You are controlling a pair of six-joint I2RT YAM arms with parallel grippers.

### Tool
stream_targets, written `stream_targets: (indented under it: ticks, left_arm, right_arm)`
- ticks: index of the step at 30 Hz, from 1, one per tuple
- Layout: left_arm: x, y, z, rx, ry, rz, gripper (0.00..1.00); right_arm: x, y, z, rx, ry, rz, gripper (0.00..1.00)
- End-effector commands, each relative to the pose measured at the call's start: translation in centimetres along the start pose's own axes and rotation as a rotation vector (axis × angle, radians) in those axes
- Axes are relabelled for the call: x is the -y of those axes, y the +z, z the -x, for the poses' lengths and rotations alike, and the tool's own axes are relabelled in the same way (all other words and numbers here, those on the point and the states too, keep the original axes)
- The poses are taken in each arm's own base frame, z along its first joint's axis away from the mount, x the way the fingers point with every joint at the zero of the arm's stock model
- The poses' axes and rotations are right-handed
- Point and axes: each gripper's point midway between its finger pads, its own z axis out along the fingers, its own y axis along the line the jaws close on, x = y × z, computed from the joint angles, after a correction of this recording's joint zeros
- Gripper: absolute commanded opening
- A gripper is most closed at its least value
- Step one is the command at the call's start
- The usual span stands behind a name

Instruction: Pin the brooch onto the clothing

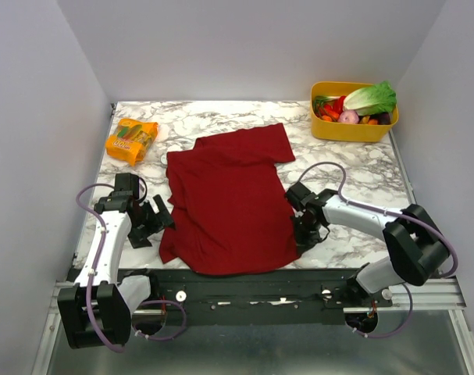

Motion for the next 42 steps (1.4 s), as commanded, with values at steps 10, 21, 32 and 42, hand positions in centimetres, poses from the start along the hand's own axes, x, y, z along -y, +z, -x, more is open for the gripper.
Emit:
stream_targets:
  ticks: [10, 21, 32, 42]
  left_arm:
    - [-1.0, 0.9, -1.2, -0.065, -0.018, 0.041, 0.97]
    - [-0.2, 2.5, -3.7, -0.192, 0.083, 0.110, 0.93]
    - [0.7, 2.6, -6.8, -0.235, 0.037, 0.067, 0.75]
    - [0.4, 2.5, -7.2, -0.165, -0.006, 0.116, 0.51]
  right_arm:
    - [-1.0, -4.5, 14.2, 0.317, 0.062, 0.096, 0.01]
    - [-1.1, -6.2, 16.0, 0.334, 0.076, 0.182, 0.01]
    - [-1.4, -6.2, 15.7, 0.328, 0.055, 0.216, 0.01]
    - [-1.6, -6.1, 15.8, 0.323, 0.036, 0.247, 0.00]
